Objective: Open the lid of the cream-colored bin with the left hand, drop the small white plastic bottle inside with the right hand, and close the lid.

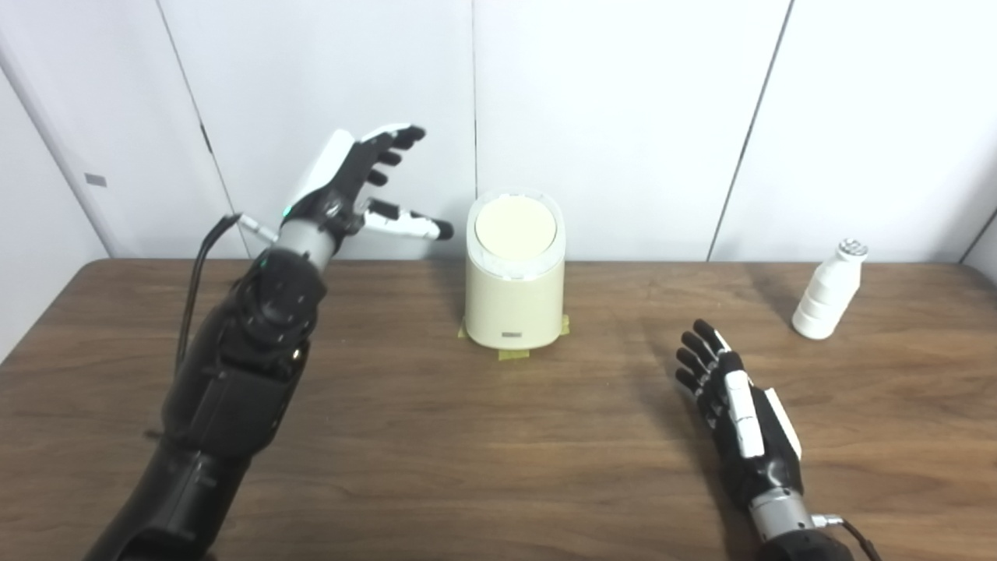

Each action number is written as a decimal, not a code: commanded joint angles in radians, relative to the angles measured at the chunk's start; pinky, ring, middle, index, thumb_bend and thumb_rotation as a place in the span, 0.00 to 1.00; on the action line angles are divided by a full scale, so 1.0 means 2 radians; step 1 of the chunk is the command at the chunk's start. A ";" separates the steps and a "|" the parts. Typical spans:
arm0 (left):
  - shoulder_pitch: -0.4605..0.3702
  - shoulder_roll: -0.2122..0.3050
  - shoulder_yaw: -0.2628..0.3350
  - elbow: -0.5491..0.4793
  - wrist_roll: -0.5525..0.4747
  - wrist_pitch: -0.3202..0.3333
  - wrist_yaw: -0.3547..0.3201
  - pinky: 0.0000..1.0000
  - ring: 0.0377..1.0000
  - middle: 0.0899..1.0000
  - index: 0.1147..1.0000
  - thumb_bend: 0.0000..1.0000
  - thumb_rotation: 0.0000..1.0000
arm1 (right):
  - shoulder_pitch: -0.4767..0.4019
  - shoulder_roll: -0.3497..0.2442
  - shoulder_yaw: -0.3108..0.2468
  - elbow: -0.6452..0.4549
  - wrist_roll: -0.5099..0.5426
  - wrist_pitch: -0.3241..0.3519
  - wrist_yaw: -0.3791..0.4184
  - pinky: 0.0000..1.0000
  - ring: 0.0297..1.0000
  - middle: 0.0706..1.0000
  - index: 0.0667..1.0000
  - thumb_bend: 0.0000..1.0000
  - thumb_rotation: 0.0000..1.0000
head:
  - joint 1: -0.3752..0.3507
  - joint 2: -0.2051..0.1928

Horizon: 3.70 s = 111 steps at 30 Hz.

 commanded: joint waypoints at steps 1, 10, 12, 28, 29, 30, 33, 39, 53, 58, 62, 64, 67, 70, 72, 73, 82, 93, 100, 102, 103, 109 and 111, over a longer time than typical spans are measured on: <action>-0.048 0.002 -0.008 0.012 0.018 -0.004 -0.003 0.73 0.82 0.85 0.85 0.92 0.13 | -0.001 0.003 0.000 0.014 0.004 -0.021 0.002 0.92 0.92 0.92 0.92 0.52 0.92 | 0.000 0.000; -0.125 -0.012 -0.042 0.126 0.047 -0.019 -0.014 0.71 0.81 0.85 0.86 0.93 0.13 | -0.004 0.005 0.004 0.018 -0.007 -0.023 -0.002 0.91 0.92 0.92 0.91 0.51 0.95 | -0.003 -0.003; -0.138 -0.017 -0.047 0.150 0.051 -0.024 -0.009 0.71 0.82 0.85 0.85 0.93 0.13 | -0.005 0.006 0.004 0.019 -0.006 -0.025 -0.002 0.91 0.92 0.92 0.91 0.51 0.95 | -0.003 -0.002; -0.190 -0.051 -0.076 0.257 0.074 -0.077 0.003 0.72 0.83 0.85 0.84 0.95 0.09 | -0.010 0.010 0.003 0.024 -0.010 -0.029 -0.012 0.91 0.91 0.92 0.92 0.51 0.95 | -0.005 0.000; -0.192 -0.052 -0.079 0.259 0.077 -0.078 0.002 0.72 0.83 0.85 0.84 0.95 0.09 | -0.010 0.009 0.004 0.025 -0.011 -0.031 -0.011 0.91 0.92 0.92 0.92 0.51 0.95 | -0.005 0.000; -0.195 -0.053 -0.084 0.261 0.080 -0.078 0.000 0.72 0.83 0.85 0.84 0.95 0.10 | -0.011 0.010 0.004 0.025 -0.011 -0.031 -0.012 0.91 0.92 0.92 0.93 0.51 0.95 | -0.005 0.000; -0.199 -0.052 -0.097 0.264 0.089 -0.083 -0.007 0.72 0.84 0.85 0.84 0.94 0.11 | -0.012 0.012 0.001 0.026 -0.007 -0.029 -0.014 0.91 0.92 0.92 0.93 0.52 0.94 | -0.006 -0.001; -0.202 -0.054 -0.112 0.268 0.100 -0.088 -0.018 0.70 0.83 0.86 0.86 0.95 0.11 | -0.012 0.012 -0.001 0.026 -0.005 -0.031 -0.014 0.90 0.92 0.92 0.93 0.54 0.93 | -0.008 0.001; -0.200 -0.052 -0.133 0.275 0.128 -0.091 -0.025 0.73 0.86 0.89 0.86 0.96 0.09 | -0.010 0.011 0.000 0.019 -0.008 -0.029 -0.019 0.89 0.90 0.91 0.93 0.55 0.92 | -0.008 0.005; -0.197 -0.050 -0.140 0.280 0.143 -0.096 -0.024 0.69 0.82 0.85 0.85 0.96 0.11 | -0.010 0.010 0.000 0.019 -0.009 -0.030 -0.019 0.89 0.91 0.92 0.93 0.55 0.92 | -0.008 0.005; -0.194 -0.048 -0.145 0.281 0.157 -0.105 -0.021 0.68 0.80 0.84 0.85 0.98 0.12 | -0.008 0.010 0.000 0.017 -0.008 -0.031 -0.018 0.89 0.91 0.92 0.93 0.55 0.92 | -0.009 0.006; -0.194 -0.049 -0.146 0.284 0.161 -0.110 -0.018 0.67 0.80 0.84 0.85 0.98 0.12 | -0.006 0.010 0.000 0.015 -0.009 -0.029 -0.019 0.89 0.91 0.92 0.93 0.55 0.92 | -0.011 0.007; -0.191 -0.048 -0.154 0.282 0.172 -0.118 -0.020 0.68 0.82 0.85 0.86 0.97 0.10 | -0.005 0.009 0.001 0.011 -0.010 -0.028 -0.019 0.90 0.91 0.92 0.93 0.55 0.92 | -0.011 0.009; -0.187 -0.046 -0.172 0.288 0.191 -0.139 -0.012 0.73 0.85 0.86 0.85 0.98 0.08 | -0.004 0.011 -0.001 0.005 -0.003 -0.021 -0.018 0.91 0.91 0.92 0.93 0.55 0.91 | -0.013 0.011; -0.185 -0.044 -0.186 0.293 0.208 -0.151 -0.005 0.72 0.83 0.85 0.85 0.98 0.08 | -0.004 0.011 -0.002 0.002 -0.004 -0.019 -0.020 0.91 0.91 0.92 0.93 0.55 0.91 | -0.014 0.012; -0.184 -0.043 -0.190 0.294 0.213 -0.155 -0.003 0.72 0.81 0.84 0.86 0.98 0.08 | -0.003 0.011 -0.001 0.001 -0.005 -0.019 -0.020 0.91 0.91 0.92 0.93 0.55 0.91 | -0.014 0.013; -0.181 -0.039 -0.202 0.293 0.234 -0.170 -0.014 0.80 0.87 0.86 0.87 0.97 0.08 | -0.003 0.011 -0.005 -0.003 0.001 -0.021 -0.022 0.89 0.91 0.92 0.93 0.54 0.91 | -0.015 0.018; -0.196 -0.041 -0.096 0.225 0.127 -0.105 -0.103 0.74 0.86 0.88 0.83 0.97 0.04 | 0.001 0.010 -0.008 -0.011 0.005 -0.014 -0.021 0.88 0.91 0.91 0.92 0.52 0.91 | -0.016 0.021; -0.182 -0.030 -0.011 0.172 0.038 -0.065 -0.129 0.72 0.79 0.80 0.80 0.84 0.08 | 0.001 0.007 -0.009 -0.010 0.009 -0.014 -0.020 0.88 0.90 0.91 0.92 0.54 0.89 | -0.015 0.023; -0.172 -0.029 0.012 0.159 0.015 -0.050 -0.127 0.71 0.78 0.80 0.82 0.78 0.09 | 0.000 0.007 -0.010 -0.008 0.009 -0.014 -0.020 0.87 0.90 0.90 0.92 0.54 0.88 | -0.015 0.023; -0.169 -0.029 0.018 0.155 0.008 -0.044 -0.126 0.70 0.77 0.80 0.82 0.75 0.11 | 0.000 0.007 -0.010 -0.008 0.009 -0.015 -0.020 0.87 0.90 0.90 0.91 0.54 0.87 | -0.015 0.023; -0.107 -0.036 0.088 0.126 -0.063 -0.058 -0.078 0.67 0.72 0.75 0.76 0.58 0.25 | 0.000 0.005 -0.010 -0.011 0.012 -0.013 -0.018 0.87 0.90 0.90 0.91 0.55 0.83 | -0.016 0.025; -0.077 -0.041 0.111 0.094 -0.093 -0.043 -0.075 0.68 0.72 0.75 0.77 0.55 0.30 | 0.001 0.003 -0.009 -0.013 0.011 -0.012 -0.017 0.86 0.90 0.90 0.91 0.55 0.82 | -0.017 0.026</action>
